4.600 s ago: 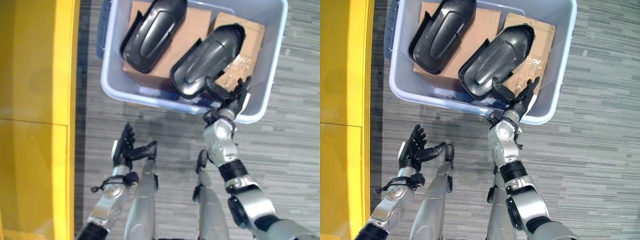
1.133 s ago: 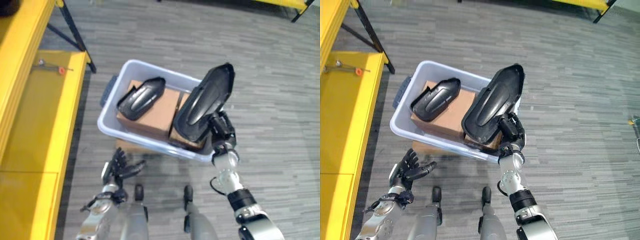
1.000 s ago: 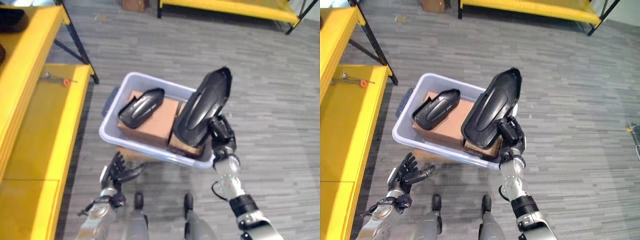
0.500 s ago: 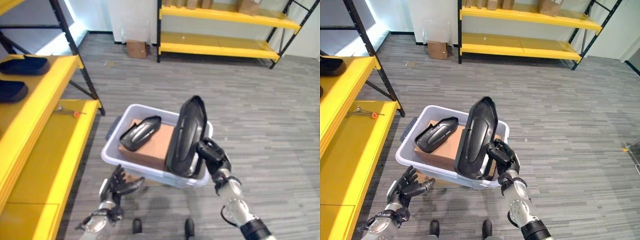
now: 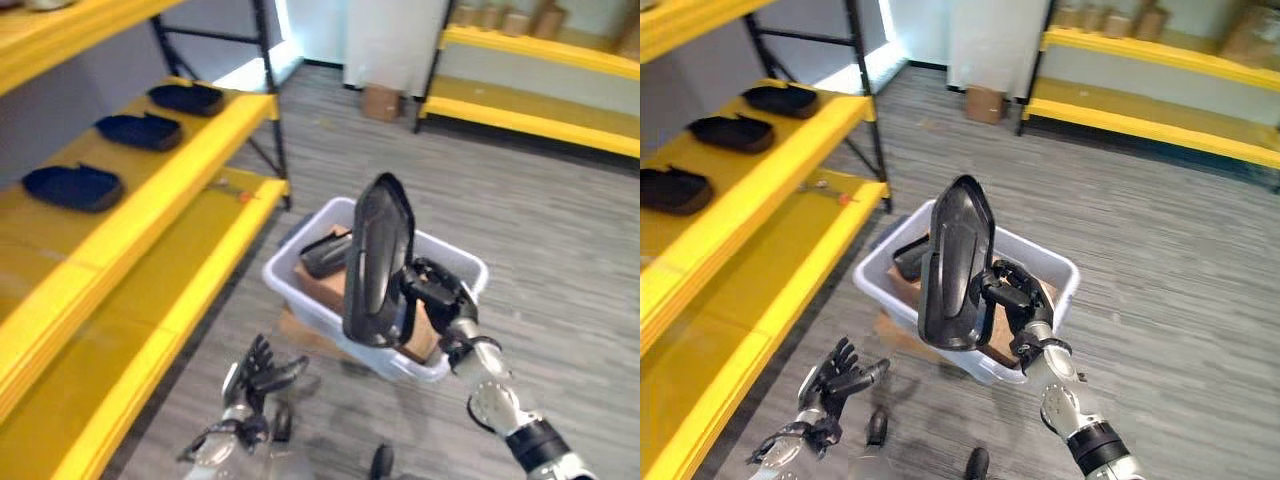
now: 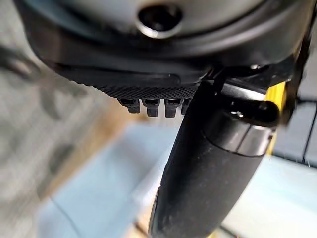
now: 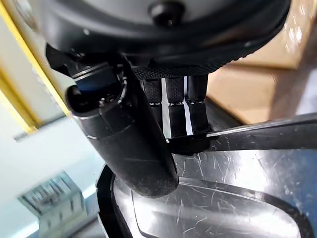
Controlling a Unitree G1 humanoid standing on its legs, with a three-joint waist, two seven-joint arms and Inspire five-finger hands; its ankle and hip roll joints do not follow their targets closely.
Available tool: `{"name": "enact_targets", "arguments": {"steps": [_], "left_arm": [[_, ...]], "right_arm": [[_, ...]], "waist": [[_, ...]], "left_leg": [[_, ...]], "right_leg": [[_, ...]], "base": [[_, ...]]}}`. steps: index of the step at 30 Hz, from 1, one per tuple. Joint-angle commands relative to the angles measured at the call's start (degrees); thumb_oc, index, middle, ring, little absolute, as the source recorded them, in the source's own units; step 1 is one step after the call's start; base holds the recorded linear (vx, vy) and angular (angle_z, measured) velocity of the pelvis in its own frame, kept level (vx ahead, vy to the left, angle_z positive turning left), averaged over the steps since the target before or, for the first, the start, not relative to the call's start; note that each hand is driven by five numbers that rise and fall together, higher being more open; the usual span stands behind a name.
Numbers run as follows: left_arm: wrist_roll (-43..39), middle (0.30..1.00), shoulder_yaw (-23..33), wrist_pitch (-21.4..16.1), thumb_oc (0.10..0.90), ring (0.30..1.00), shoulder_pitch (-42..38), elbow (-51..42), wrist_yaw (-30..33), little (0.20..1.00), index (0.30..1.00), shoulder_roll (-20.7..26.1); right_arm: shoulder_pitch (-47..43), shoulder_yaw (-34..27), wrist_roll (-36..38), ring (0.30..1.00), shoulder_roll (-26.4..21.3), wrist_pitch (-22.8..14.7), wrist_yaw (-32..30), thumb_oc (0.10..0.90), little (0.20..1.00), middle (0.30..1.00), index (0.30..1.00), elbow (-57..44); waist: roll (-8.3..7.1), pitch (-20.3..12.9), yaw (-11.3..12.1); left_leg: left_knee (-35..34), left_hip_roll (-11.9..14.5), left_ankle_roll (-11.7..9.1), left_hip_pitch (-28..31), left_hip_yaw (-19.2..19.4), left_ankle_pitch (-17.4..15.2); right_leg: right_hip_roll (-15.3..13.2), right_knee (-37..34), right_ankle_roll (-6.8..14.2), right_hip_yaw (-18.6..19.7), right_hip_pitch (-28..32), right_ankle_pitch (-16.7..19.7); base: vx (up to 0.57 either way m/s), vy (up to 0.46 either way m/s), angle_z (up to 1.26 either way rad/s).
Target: Move parts from the plastic box to the shelf.
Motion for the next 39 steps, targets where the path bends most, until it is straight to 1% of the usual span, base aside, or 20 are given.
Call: {"name": "enact_targets", "arguments": {"steps": [1,3,5,7,8,12,16,18,21,23,24,25,26,27,29,32,33,34,37,39], "left_arm": [[-0.02,1.0,1.5,-5.05,0.9,1.0,-4.41,-5.19,-1.81,1.0,1.0,0.84],[0.13,1.0,1.42,-5.14,0.9,1.0,-4.77,-5.82,-2.1,1.0,1.0,0.62],[0.7,1.0,0.93,-4.79,0.9,1.0,-4.68,-5.97,-2.67,1.0,1.0,0.06],[1.36,1.0,0.87,-4.44,0.9,1.0,-4.52,-6.26,-3.11,1.0,1.0,0.34],[1.37,1.0,0.86,-4.42,0.9,1.0,-4.46,-6.3,-3.11,1.0,1.0,0.34],[1.98,1.0,2.03,-4.68,0.9,1.0,-2.82,-7.9,-3.59,1.0,1.0,1.67],[2.34,1.0,3.6,-5.19,0.9,1.0,-1.25,-8.55,-3.23,1.0,1.0,2.24],[2.61,1.0,4.02,-5.43,0.9,1.0,-1.52,-8.31,-2.77,1.0,1.0,2.45],[3.59,1.0,5.24,-6.08,0.9,1.0,-1.68,-8.68,-2.28,1.0,1.0,2.87],[4.29,1.0,5.29,-6.05,0.9,1.0,-2.26,-8.51,-2.1,1.0,1.0,3.25],[4.74,1.0,5.2,-6.09,0.9,1.0,-2.68,-8.17,-1.88,1.0,1.0,3.58],[4.74,1.0,5.2,-6.1,0.9,1.0,-2.68,-8.17,-1.88,1.0,1.0,3.59],[5.05,1.0,4.93,-6.41,0.9,1.0,-3.18,-7.57,-1.76,1.0,1.0,3.89],[4.87,1.0,5.21,-6.72,0.9,1.0,-3.04,-7.54,-1.69,1.0,1.0,4.43],[4.84,1.0,4.96,-6.53,0.9,1.0,-2.86,-7.64,-2.15,1.0,1.0,4.42],[5.38,1.0,4.71,-6.0,0.9,1.0,-2.11,-8.69,-2.78,1.0,1.0,3.93],[5.39,1.0,4.71,-5.98,0.9,1.0,-2.06,-8.72,-2.78,1.0,1.0,3.92],[5.66,1.0,4.47,-5.99,0.9,1.0,-2.12,-8.58,-2.91,1.0,1.0,3.26],[5.27,1.0,3.73,-6.24,0.9,1.0,-2.61,-7.97,-2.71,1.0,1.0,1.84],[4.99,1.0,3.85,-6.27,0.9,1.0,-1.88,-8.17,-2.87,1.0,1.0,1.49]], "right_arm": [[-4.67,-6.13,-0.82,0.3,0.82,-8.46,3.8,0.4,0.3,0.3,0.3,-8.04],[-2.1,-6.75,-0.66,0.3,1.58,-8.16,3.89,0.4,0.3,0.3,0.3,-8.86],[0.06,-7.89,-0.26,0.3,2.33,-8.09,4.01,0.4,0.3,0.3,0.3,-10.41],[1.58,-8.41,-0.11,0.3,2.4,-7.76,4.36,0.4,0.3,0.3,0.3,-11.2],[1.66,-8.41,-0.12,0.3,2.4,-7.74,4.35,0.4,0.3,0.3,0.3,-11.25],[2.18,-8.43,-1.29,0.3,2.84,-6.57,4.92,0.4,0.3,0.3,0.3,-11.64],[1.66,-9.37,-6.9,0.3,3.74,-6.19,3.13,0.4,0.3,0.3,0.3,-12.07],[1.3,-9.16,-5.59,0.3,4.95,-6.62,3.16,0.4,0.3,0.3,0.3,-11.53],[1.49,-10.01,-6.69,0.3,5.91,-6.71,2.96,0.4,0.3,0.3,0.3,-12.56],[1.63,-10.02,-6.67,0.3,6.82,-6.84,2.8,0.4,0.3,0.3,0.3,-12.35],[1.59,-9.83,-6.23,0.3,7.31,-6.99,2.73,0.4,0.3,0.3,0.3,-12.33],[1.59,-9.83,-6.23,0.3,7.32,-6.99,2.73,0.4,0.3,0.3,0.3,-12.33],[1.86,-9.64,-5.97,0.3,7.46,-6.98,2.95,0.4,0.3,0.3,0.3,-12.62],[2.52,-9.1,-5.47,0.3,6.82,-6.63,3.5,0.4,0.3,0.3,0.3,-13.46],[3.67,-9.12,-4.5,0.3,6.48,-6.24,4.49,0.4,0.3,0.3,0.3,-13.98],[4.96,-9.23,-4.19,0.3,6.12,-6.16,5.31,0.4,0.3,0.3,0.3,-14.35],[4.99,-9.22,-4.18,0.3,6.11,-6.17,5.34,0.4,0.3,0.3,0.3,-14.34],[5.52,-9.12,-3.84,0.3,5.82,-6.26,5.62,0.4,0.3,0.3,0.3,-14.54],[6.57,-9.22,-3.81,0.3,4.97,-6.0,5.92,0.4,0.3,0.3,0.3,-15.0],[7.46,-9.87,-3.65,0.3,4.62,-5.93,6.06,0.4,0.3,0.3,0.3,-15.47]], "waist": [[-1.04,-3.67,-3.7],[-0.67,-4.78,-4.59],[-0.01,-6.03,-5.65],[0.23,-7.03,-5.75],[0.2,-7.08,-5.75],[0.15,-7.72,-4.44],[0.1,-7.56,-2.74],[-0.05,-7.49,-1.95],[-0.2,-6.59,-0.47],[-0.25,-6.12,-0.47],[-0.28,-5.91,-0.89],[-0.3,-5.92,-0.86],[-0.4,-5.68,-2.05],[0.12,-5.0,-3.76],[0.23,-4.71,-5.31],[-0.9,-5.49,-6.24],[-0.88,-5.45,-6.29],[-1.65,-5.98,-6.59],[-1.77,-6.66,-6.66],[-1.67,-7.13,-6.55]], "left_leg": [[3.11,5.4,-4.48,7.96,5.42,7.03],[3.69,5.22,-4.71,11.59,5.98,3.07],[-2.8,3.4,-4.15,13.95,7.23,-0.02],[-6.84,2.19,-3.67,14.4,7.62,-1.4],[-6.97,2.09,-3.59,14.46,7.65,-1.37],[-10.73,-1.53,-2.04,15.23,7.07,-1.83],[-11.46,-4.51,-0.54,14.14,4.77,-2.46],[-11.55,-5.72,-0.01,13.54,3.42,-2.79],[-6.76,-10.12,2.3,10.23,0.03,-5.99],[-5.67,-11.63,3.56,10.05,-1.32,-6.79],[-5.38,-12.15,4.0,10.0,-1.94,-7.07],[-5.37,-12.16,4.01,9.97,-1.9,-7.08],[-5.42,-12.88,4.7,9.19,-2.89,-5.83],[-5.16,-13.39,5.18,9.2,-5.19,-5.32],[-5.81,-13.37,5.56,9.82,-6.8,-4.79],[-6.86,-14.68,6.11,10.21,-8.52,-4.26],[-6.9,-14.67,6.09,10.34,-8.58,-4.31],[-6.94,-15.94,5.9,10.41,-9.59,-4.21],[-6.68,-16.34,5.01,10.8,-11.04,-4.09],[-7.05,-16.14,4.66,11.13,-11.25,-4.04]], "right_leg": [[-0.04,9.99,2.55,0.96,-2.68,-11.64],[-0.82,10.58,2.77,-1.3,-2.89,-11.64],[-2.14,10.72,4.44,-3.13,-2.64,-10.66],[-3.26,10.75,5.36,-3.49,-2.44,-9.59],[-3.34,10.76,5.43,-3.49,-2.44,-9.54],[-6.46,9.46,7.89,-4.19,-1.97,-6.02],[-9.08,8.08,9.77,-5.59,-1.1,-3.49],[-10.25,7.7,10.41,-6.64,-0.32,-2.78],[-14.73,9.39,12.09,-7.74,0.42,-0.06],[-16.27,12.95,12.11,-5.76,-0.23,0.96],[-16.22,14.63,12.04,-2.71,-1.31,1.41],[-16.24,14.68,12.04,-2.66,-1.37,1.39],[-14.59,14.51,10.62,3.32,-3.16,1.9],[-8.61,16.53,9.97,15.76,-7.22,0.51],[-1.41,18.36,8.62,22.65,-8.48,-5.28],[6.64,18.14,6.31,26.1,-9.81,-8.55],[6.64,18.16,6.29,26.04,-9.69,-8.64],[8.72,15.25,5.25,27.55,-8.63,-8.31],[9.42,12.05,4.94,28.96,-6.3,-7.91],[9.22,10.28,4.83,27.67,-5.22,-7.67]], "base": [[-0.02,0.026,1.2],[-0.01,0.124,1.17],[0.04,0.204,0.56],[0.04,0.19,0.6],[0.04,0.165,0.89],[0.03,0.255,0.29],[0.0,0.2,0.34],[0.0,0.232,0.64],[0.02,0.354,0.57],[0.04,0.227,0.9],[0.02,0.118,0.68],[-0.05,0.097,0.53],[-0.04,0.098,0.52],[-0.02,0.118,0.31],[0.07,0.064,0.43],[0.07,-0.005,0.67],[0.06,-0.043,0.22],[0.07,-0.054,0.35],[0.07,-0.09,0.34],[0.08,-0.096,0.36]]}}
